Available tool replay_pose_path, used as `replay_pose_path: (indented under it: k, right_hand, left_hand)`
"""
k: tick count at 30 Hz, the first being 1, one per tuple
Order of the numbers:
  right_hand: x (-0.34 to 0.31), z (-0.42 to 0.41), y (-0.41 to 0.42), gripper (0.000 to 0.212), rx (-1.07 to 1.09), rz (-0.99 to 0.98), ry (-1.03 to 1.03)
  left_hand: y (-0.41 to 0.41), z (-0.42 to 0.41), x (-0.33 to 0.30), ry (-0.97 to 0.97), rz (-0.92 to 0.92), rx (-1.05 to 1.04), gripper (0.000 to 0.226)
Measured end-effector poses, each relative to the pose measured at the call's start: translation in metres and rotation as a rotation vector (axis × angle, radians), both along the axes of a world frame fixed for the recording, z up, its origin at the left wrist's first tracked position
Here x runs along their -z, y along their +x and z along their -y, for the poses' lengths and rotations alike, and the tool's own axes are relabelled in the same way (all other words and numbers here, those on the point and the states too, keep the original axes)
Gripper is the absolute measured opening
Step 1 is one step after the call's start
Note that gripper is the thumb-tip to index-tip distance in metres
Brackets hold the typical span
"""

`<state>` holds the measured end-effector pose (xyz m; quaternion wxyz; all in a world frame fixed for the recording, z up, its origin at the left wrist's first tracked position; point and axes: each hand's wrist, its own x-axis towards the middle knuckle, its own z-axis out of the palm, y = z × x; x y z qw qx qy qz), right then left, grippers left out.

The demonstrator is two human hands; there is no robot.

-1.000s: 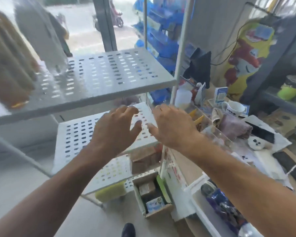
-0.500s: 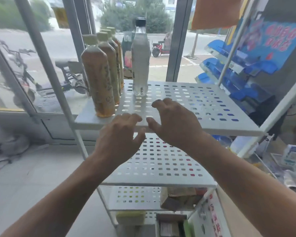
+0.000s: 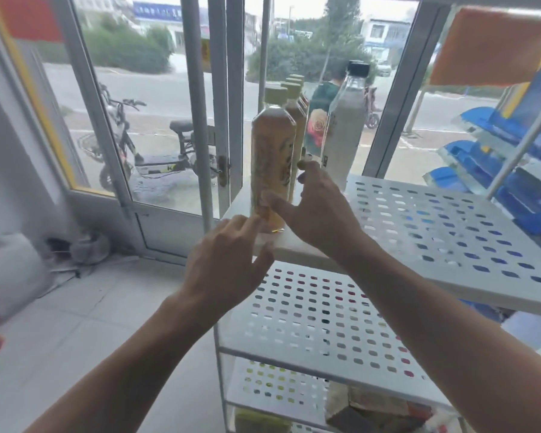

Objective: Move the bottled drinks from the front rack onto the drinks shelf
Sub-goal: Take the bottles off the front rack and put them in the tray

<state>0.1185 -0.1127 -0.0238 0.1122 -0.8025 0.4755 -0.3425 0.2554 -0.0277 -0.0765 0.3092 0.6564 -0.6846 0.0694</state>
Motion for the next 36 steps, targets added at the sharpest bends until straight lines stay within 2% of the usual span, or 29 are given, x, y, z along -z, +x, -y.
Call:
replay_pose_path:
  k: [5,11,16,19,22,26,29,32,34,36]
  right_hand:
    - [0.010,0.012,0.021,0.069,0.021,0.097,0.056]
    - [0.016,0.013,0.025,0.059,0.076,0.162,0.052]
    - [0.019,-0.006,0.006,0.053,0.059,0.158,-0.011]
    - [0.016,-0.021,-0.011,0.059,0.072,0.120,-0.088]
    - [0.012,-0.039,-0.032,0.065,0.110,0.076,-0.189]
    - [0.012,-0.067,-0.064,0.055,0.171,0.074,-0.275]
    - [0.019,-0.088,-0.090,0.050,0.261,0.058,-0.352]
    - [0.021,-0.110,-0.121,0.055,0.295,0.098,-0.357]
    - [0.021,-0.127,-0.144,0.059,0.269,0.153,-0.321]
    - [0.019,-0.147,-0.168,0.062,0.245,0.237,-0.193]
  left_hand:
    - [0.009,0.000,0.000,0.001,0.000,-0.033,0.032]
    - [0.021,-0.002,-0.001,-0.025,-0.086,-0.029,0.032]
    - [0.018,0.000,-0.013,-0.090,-0.290,0.038,0.038]
    - [0.003,0.002,-0.025,-0.099,-0.500,0.134,0.047]
    - [-0.019,0.001,-0.034,-0.013,-0.667,0.272,0.061]
    - [-0.054,-0.001,-0.035,0.006,-0.824,0.359,0.053]
    - [-0.085,-0.008,-0.034,-0.014,-0.905,0.458,0.053]
    - [-0.117,-0.018,-0.036,0.013,-0.902,0.574,0.052]
    - [-0.138,-0.023,-0.038,0.045,-0.909,0.663,0.048]
    - [-0.161,-0.027,-0.039,0.092,-0.945,0.753,0.048]
